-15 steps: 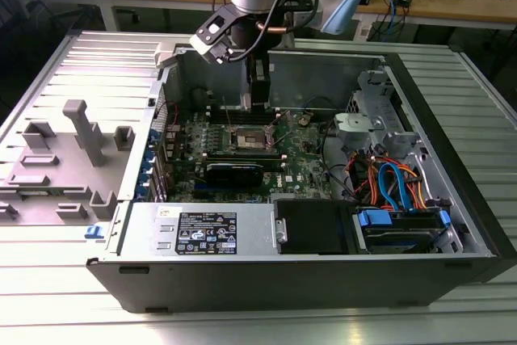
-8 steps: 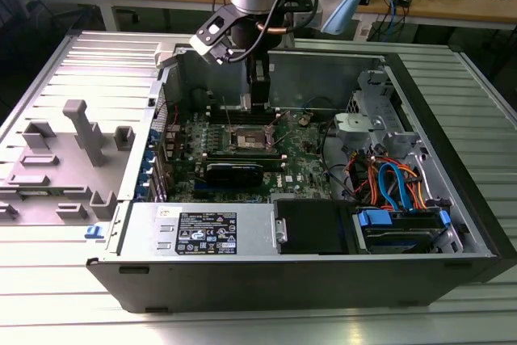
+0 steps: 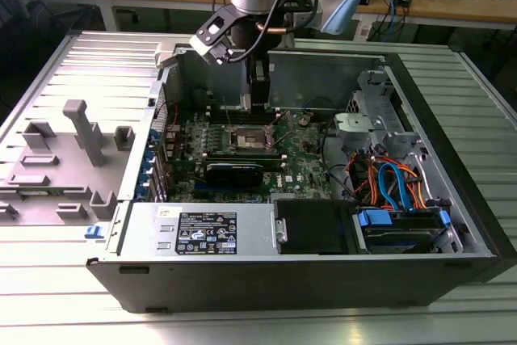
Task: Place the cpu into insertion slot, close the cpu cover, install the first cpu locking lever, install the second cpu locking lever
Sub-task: 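Place the cpu into insertion slot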
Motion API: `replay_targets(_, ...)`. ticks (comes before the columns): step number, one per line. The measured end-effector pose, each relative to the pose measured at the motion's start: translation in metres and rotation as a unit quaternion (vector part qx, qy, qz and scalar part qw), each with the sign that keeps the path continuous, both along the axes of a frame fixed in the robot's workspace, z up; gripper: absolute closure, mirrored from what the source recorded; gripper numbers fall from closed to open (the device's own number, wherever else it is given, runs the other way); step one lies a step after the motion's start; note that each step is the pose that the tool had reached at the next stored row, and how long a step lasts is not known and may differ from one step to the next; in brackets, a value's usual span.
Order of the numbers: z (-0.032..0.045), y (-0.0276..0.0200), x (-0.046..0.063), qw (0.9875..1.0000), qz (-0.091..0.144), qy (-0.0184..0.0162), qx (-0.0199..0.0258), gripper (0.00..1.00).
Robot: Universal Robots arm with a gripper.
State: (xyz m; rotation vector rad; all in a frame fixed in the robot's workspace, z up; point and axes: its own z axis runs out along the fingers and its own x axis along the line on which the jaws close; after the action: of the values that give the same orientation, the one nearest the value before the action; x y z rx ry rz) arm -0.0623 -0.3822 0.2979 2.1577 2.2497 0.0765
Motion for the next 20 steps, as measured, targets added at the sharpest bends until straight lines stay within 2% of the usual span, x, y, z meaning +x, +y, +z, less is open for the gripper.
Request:
replay_targets(5,-0.0010,0.0000,0.000,1.0000,0.000,-0.0001,0.0001,0.45)
replay_targets(6,-0.0031,0.0002,0.000,1.0000,0.000,0.0002,0.0000,0.45)
replay_targets(7,-0.0084,0.0022,0.000,1.0000,0.000,0.0003,0.0000,0.45)
replay_targets(11,-0.0169,0.0065,0.001,1.0000,0.000,0.0004,0.0001,0.45)
replay_targets(15,-0.0241,0.0075,0.001,1.0000,0.000,0.0004,0.0000,0.45)
replay_targets(18,-0.0340,0.0078,0.000,1.0000,0.001,0.0004,0.0000,0.45)
replay_targets(20,-0.0379,0.0078,0.000,1.0000,0.000,0.0004,0.0001,0.45)
